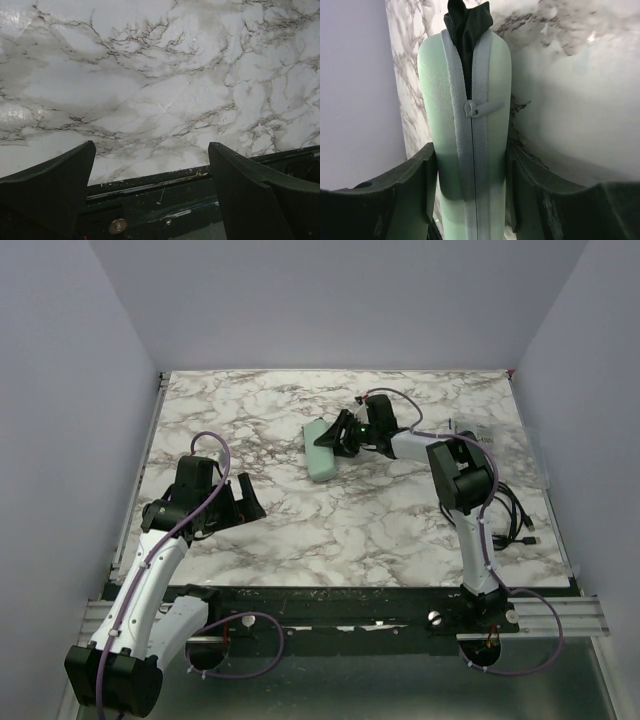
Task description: Open the umbrella
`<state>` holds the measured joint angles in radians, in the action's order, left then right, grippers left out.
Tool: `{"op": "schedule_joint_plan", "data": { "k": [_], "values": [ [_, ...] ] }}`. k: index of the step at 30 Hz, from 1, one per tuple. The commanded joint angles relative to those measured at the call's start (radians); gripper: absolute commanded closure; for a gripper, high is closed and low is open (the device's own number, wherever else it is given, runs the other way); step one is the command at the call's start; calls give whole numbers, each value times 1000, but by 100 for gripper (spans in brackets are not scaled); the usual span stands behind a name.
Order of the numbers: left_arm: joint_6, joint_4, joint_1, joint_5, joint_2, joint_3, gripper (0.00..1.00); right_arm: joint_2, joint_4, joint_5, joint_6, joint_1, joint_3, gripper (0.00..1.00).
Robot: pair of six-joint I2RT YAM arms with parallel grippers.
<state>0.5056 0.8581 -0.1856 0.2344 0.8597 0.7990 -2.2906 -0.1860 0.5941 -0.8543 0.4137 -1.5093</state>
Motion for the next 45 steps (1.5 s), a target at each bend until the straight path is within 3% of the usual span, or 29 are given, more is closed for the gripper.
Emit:
{"op": "schedule_joint_plan", "data": {
  "k": [1, 10, 16, 21, 27, 35, 45],
  "values": [
    [-3, -1, -3, -30, -1, 19, 2, -47, 51, 39, -2, 13, -3, 51],
    [-11, -35, -3, -36, 3, 29, 1, 181, 88, 60, -18, 16, 49, 55],
    [45, -84, -3, 129, 15, 80, 2, 347, 71, 84, -62, 16, 131, 55],
    [84, -107, -3, 181, 27, 195, 1, 443, 38, 113, -102, 16, 158, 55],
    [198, -276, -3, 366, 56, 292, 1, 504, -129, 221, -222, 16, 176, 55],
    [271, -334, 6, 428, 154, 520, 1, 570, -298, 318, -352, 15, 167, 55],
    [460, -585, 8, 506, 246, 562, 1, 658, -386, 380, -440, 17, 135, 56]
  ]
}}
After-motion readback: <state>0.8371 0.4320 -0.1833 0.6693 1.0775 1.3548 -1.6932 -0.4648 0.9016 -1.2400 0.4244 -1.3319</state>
